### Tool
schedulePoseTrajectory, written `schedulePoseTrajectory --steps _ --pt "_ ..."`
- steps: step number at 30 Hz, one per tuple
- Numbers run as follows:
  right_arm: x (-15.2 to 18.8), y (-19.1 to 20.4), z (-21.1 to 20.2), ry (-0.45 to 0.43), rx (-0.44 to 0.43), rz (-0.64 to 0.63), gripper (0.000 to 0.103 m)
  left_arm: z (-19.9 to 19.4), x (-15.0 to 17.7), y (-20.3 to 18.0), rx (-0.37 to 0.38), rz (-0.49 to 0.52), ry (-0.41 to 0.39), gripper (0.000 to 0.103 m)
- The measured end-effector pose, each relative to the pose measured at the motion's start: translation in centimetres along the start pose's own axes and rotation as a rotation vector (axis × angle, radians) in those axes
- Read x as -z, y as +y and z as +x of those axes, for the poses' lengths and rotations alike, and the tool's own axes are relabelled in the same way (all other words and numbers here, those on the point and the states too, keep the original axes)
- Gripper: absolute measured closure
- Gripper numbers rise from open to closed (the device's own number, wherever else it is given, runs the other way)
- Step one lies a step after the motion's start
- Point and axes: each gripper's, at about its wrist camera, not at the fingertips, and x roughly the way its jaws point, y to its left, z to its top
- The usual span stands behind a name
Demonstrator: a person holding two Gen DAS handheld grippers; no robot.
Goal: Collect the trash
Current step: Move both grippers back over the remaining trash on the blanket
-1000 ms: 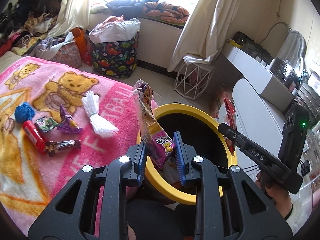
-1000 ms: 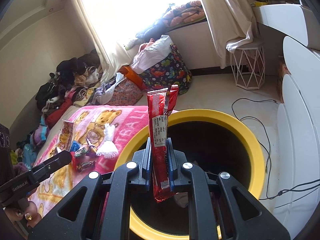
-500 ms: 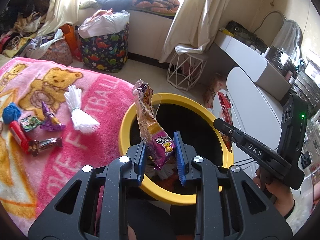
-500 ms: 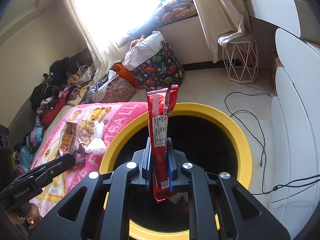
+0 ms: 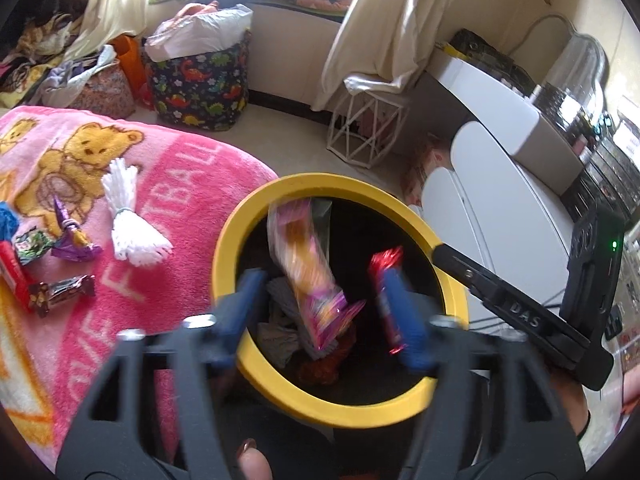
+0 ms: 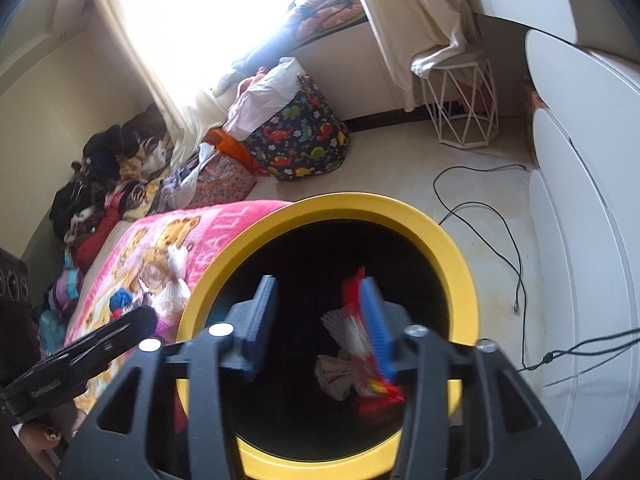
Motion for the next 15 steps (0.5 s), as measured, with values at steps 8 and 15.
schedulePoseTrajectory --steps 8,15 --pt "-0.1 -0.3 -0.5 -0.032 0.014 0.040 0.022 -1.6 0.2 1.2 -0.075 -0.024 -0.043 0.011" --pt "-0.1 1.5 -1.1 -0.071 0.024 -0.020 0.014 -3.4 0.2 2.1 -0.111 -0.036 -0.094 0.011"
